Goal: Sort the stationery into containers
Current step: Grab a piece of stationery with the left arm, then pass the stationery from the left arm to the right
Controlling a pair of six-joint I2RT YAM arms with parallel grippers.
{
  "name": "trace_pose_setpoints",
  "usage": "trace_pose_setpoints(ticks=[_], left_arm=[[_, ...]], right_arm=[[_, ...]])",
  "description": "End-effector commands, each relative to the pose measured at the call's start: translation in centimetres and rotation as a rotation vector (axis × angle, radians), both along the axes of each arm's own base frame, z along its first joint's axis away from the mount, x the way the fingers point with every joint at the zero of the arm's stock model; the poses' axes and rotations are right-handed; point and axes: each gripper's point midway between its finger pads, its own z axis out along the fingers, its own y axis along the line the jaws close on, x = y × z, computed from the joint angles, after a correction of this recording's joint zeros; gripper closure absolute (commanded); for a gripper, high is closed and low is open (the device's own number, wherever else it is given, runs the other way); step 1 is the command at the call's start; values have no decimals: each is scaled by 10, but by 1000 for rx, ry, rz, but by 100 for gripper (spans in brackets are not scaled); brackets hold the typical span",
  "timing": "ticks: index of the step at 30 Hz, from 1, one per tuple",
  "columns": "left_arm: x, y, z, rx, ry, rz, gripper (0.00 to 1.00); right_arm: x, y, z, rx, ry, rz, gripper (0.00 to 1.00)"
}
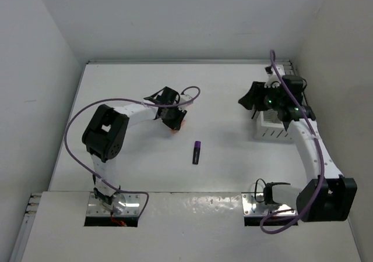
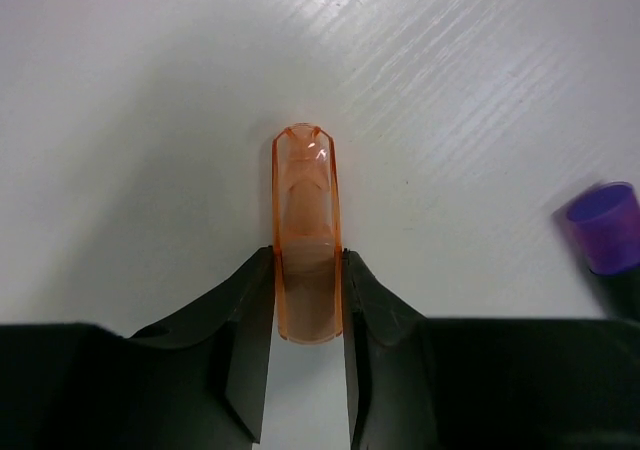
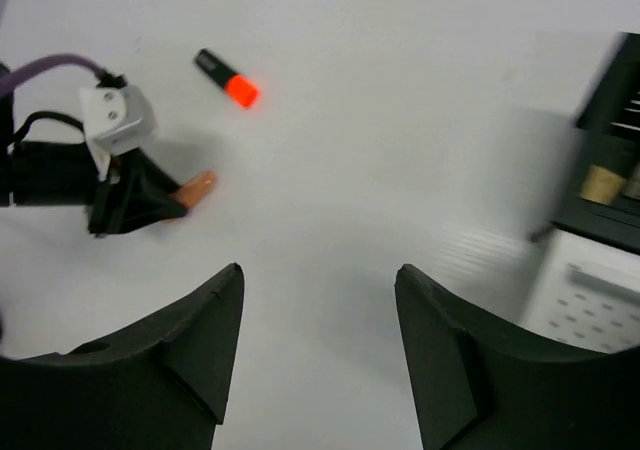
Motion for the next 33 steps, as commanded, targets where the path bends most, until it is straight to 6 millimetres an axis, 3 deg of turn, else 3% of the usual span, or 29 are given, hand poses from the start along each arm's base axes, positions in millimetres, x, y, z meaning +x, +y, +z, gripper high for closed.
trace_pose_setpoints(ticks=[1, 3, 6, 9, 13, 20, 25, 33], left_arm=[[15, -9, 82, -255, -116, 0, 89], [10, -18, 131, -423, -178, -5, 89], [5, -29, 185, -552, -261, -9, 89], [-1, -37, 218, -628, -291, -10, 89], [-14, -47, 236, -716, -236, -25, 90], [-18, -59, 248, -754, -221, -36, 90], [-20, -66, 250, -765, -215, -46, 90], [-18, -69, 251, -740, -234, -40, 90]], right_arm=[[23, 43, 29, 79, -65, 46, 38], [23, 73, 34, 129, -63, 98, 36], [36, 111, 37, 179, -20, 153, 31], [42, 136, 49, 232, 3, 155, 24], [46, 162, 55, 304, 42, 148, 17], [46, 192, 65, 331, 29, 218, 17], [47, 197, 51, 329, 64, 226, 32], [41, 212, 45, 340, 86, 275, 57]])
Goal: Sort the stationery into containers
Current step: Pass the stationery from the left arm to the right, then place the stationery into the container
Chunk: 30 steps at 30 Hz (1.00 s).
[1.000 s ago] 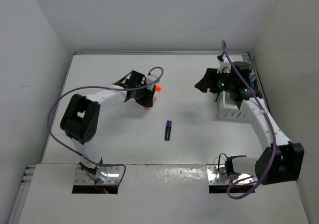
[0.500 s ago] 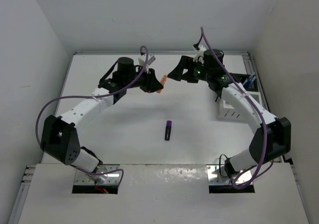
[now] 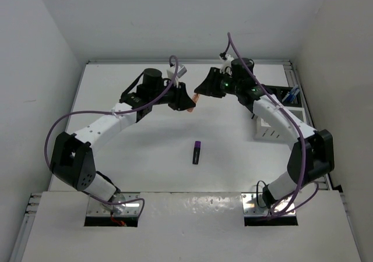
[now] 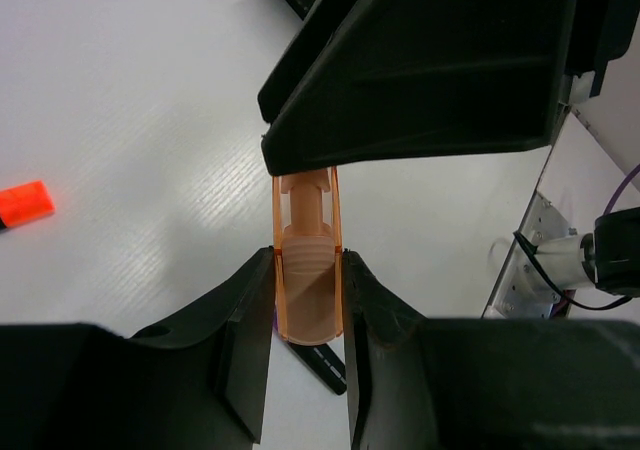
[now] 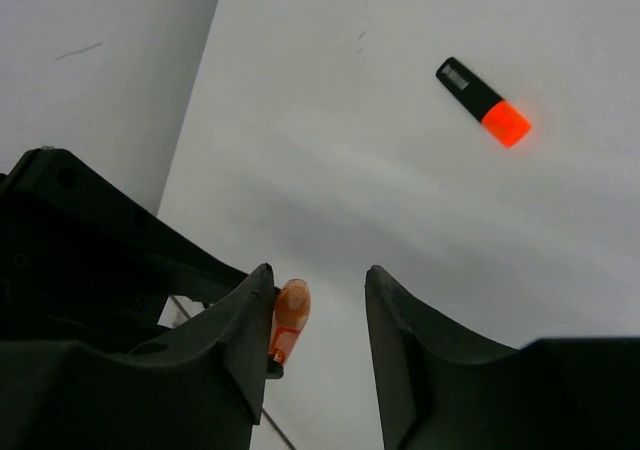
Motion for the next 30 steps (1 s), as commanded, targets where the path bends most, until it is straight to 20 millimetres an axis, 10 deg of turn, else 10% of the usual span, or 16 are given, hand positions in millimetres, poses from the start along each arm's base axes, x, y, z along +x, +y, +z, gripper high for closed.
trace_pose_setpoints(ticks=[1, 9, 15, 23, 30], left_arm=[[5, -7, 29, -38, -69, -4, 90], [9, -6, 29, -28, -84, 10, 85], [16, 4, 29, 15, -98, 61, 4], [26, 37, 10, 88, -106, 147, 1], [30, 34, -12, 236, -126, 165, 1]], right_arm=[[0, 16, 24, 46, -65, 47, 59], [-10, 16, 22, 39, -74, 84, 100], [-3, -26, 39, -15, -146, 31, 100], [11, -235, 44, -288, -279, -339, 100], [-25, -388, 21, -503, -230, -631, 100]])
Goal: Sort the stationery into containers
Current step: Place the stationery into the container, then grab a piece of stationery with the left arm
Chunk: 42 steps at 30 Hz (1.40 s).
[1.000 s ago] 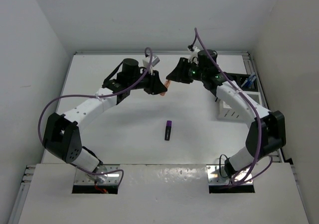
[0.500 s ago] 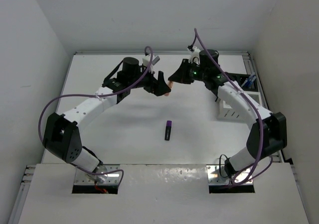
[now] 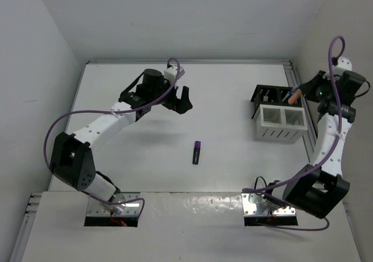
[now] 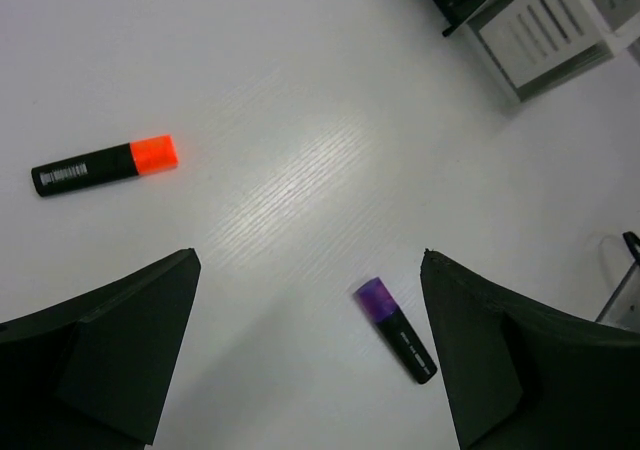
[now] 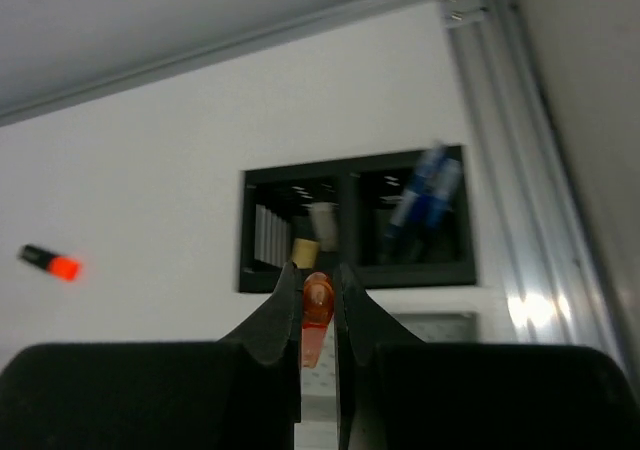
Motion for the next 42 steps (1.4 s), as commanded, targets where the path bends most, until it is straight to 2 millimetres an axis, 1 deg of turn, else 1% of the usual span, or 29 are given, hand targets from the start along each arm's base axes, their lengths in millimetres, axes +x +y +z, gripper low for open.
trace_pose_setpoints(ticks=[1, 3, 6, 7, 8, 9, 10, 11, 12, 15, 16, 17, 18, 19, 20, 21, 22, 23, 24, 25, 26, 27, 28, 29, 31, 33, 34, 40, 42], left_arm=[[7, -1, 7, 81, -68, 18, 1], [10, 0, -2, 111, -51, 29, 1], [15, 1, -13, 158, -36, 40, 0], [17, 5, -18, 189, -38, 40, 0], [22, 6, -14, 205, -51, 44, 0], [27, 9, -23, 241, -39, 49, 0], [31, 18, -27, 289, -43, 49, 0], [38, 20, -22, 304, -70, 37, 0], [43, 23, -31, 324, -61, 22, 0], [57, 30, -42, 371, -89, -110, 0], [63, 39, -46, 410, -105, -145, 0], [74, 39, -54, 438, -115, -178, 0], [79, 42, -60, 465, -126, -218, 0], [84, 53, -69, 532, -154, -286, 1], [99, 54, -80, 565, -162, -320, 1], [104, 55, -87, 589, -167, -365, 3], [101, 64, -98, 611, -158, -464, 4], [119, 62, -105, 611, -169, -495, 5], [123, 65, -113, 602, -163, -533, 9], [124, 69, -114, 552, -172, -596, 11], [136, 69, -118, 522, -182, -615, 13], [142, 74, -117, 464, -211, -631, 13], [151, 72, -108, 436, -253, -636, 14], [154, 74, -117, 420, -251, -646, 14], [165, 74, -121, 415, -285, -645, 14], [168, 69, -127, 416, -308, -660, 14], [167, 68, -136, 413, -296, -670, 14], [150, 53, -169, 373, -246, -741, 13], [155, 49, -168, 385, -246, -726, 13]], right_arm=[[-20, -39, -28, -108, 61, -36, 100], [-23, -52, -37, -117, 83, -53, 100], [-22, -60, -54, -107, 114, -57, 100], [-20, -62, -63, -98, 125, -58, 100], [-19, -63, -67, -96, 130, -59, 100], [-18, -63, -72, -89, 133, -60, 100], [-15, -64, -79, -78, 136, -58, 100], [-14, -65, -81, -76, 138, -58, 100], [-12, -64, -86, -67, 146, -56, 100], [-8, -68, -98, -46, 178, -59, 100], [-10, -69, -103, -50, 202, -57, 94], [-10, -69, -111, -41, 229, -50, 83], [-9, -70, -110, -40, 238, -44, 66], [-14, -68, -116, -25, 276, -42, 40], [-14, -68, -118, -15, 292, -42, 34], [-17, -66, -118, -5, 304, -41, 31], [-17, -65, -117, 1, 302, -37, 30], [-18, -62, -116, 9, 301, -32, 30], [-20, -60, -112, 11, 291, -30, 30], [-20, -57, -109, 22, 286, -27, 29], [-22, -52, -104, 36, 277, -17, 29], [-24, -49, -102, 51, 272, -14, 29], [-25, -46, -100, 57, 270, -8, 29], [-26, -42, -100, 69, 270, 1, 29], [-30, -36, -95, 85, 267, 11, 29], [-32, -29, -91, 99, 259, 29, 29], [-32, -26, -90, 104, 256, 37, 28], [-33, -7, -78, 177, 218, 99, 28], [-33, 2, -73, 213, 210, 123, 28]])
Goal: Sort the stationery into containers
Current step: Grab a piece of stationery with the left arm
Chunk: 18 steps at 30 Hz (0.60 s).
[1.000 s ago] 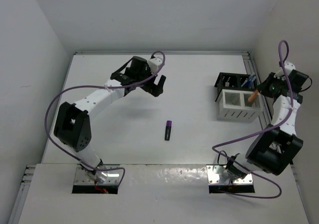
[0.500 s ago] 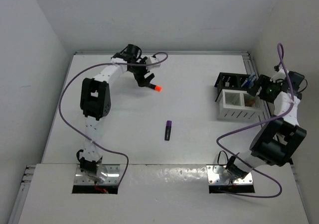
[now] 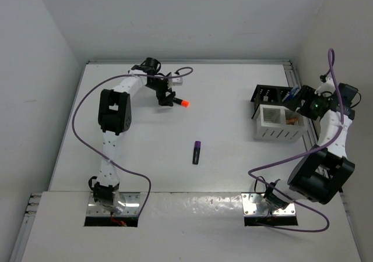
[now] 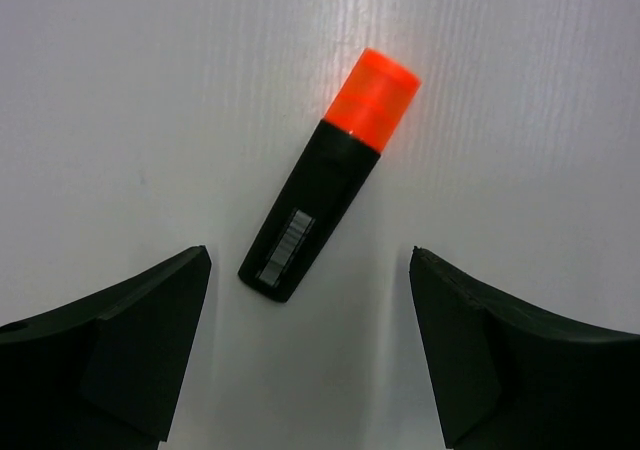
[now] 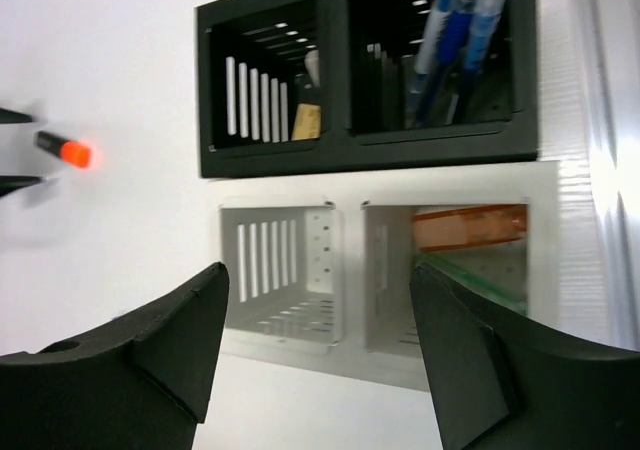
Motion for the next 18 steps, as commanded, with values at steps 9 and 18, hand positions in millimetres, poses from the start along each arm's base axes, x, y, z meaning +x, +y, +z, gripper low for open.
trace_pose_setpoints(ticks=[9, 18], left_arm=[[8, -39, -8, 56, -52, -32, 13], [-65, -33, -56, 289, 145, -202, 56]], right_arm=[[7, 47, 50, 116, -109, 119, 29], [10, 63, 72, 129, -144, 171, 34]])
